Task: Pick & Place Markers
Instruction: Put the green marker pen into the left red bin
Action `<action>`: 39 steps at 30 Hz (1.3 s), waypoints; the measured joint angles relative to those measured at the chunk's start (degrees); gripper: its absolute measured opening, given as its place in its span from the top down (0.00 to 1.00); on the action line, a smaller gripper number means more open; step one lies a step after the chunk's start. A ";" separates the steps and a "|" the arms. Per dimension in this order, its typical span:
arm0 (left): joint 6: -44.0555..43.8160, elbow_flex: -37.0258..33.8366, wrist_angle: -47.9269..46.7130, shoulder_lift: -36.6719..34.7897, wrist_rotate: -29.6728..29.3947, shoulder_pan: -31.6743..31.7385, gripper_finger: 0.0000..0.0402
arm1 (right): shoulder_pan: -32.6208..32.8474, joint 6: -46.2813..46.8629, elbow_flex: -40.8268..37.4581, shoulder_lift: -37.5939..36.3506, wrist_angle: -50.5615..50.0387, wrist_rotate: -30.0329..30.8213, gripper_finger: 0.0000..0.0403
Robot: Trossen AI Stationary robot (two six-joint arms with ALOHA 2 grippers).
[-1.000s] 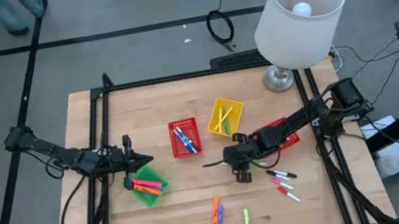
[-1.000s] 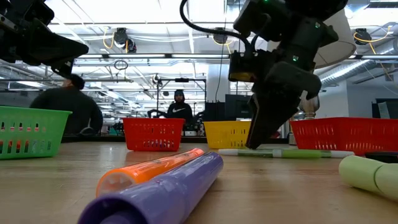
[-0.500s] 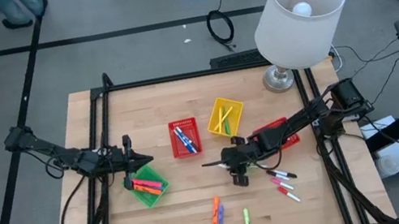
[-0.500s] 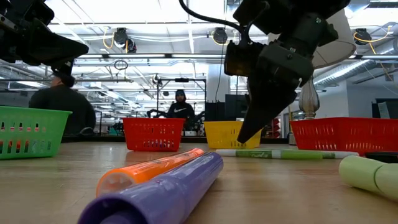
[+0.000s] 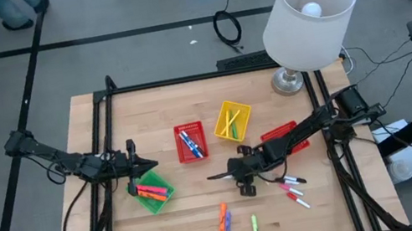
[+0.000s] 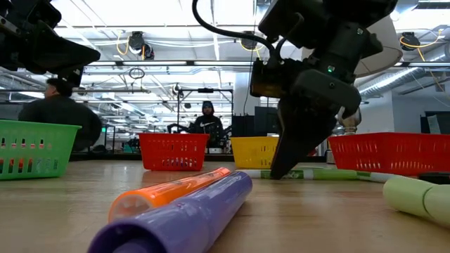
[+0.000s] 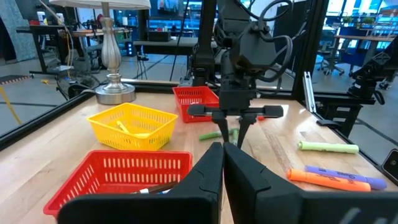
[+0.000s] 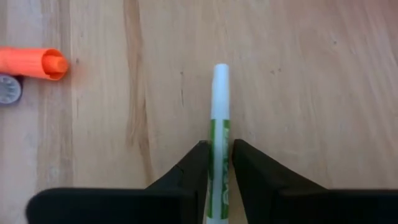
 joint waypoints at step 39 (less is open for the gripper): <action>-0.15 0.00 -1.25 0.00 0.09 0.02 0.95 | -2.06 -16.89 5.76 -18.28 5.88 11.20 0.96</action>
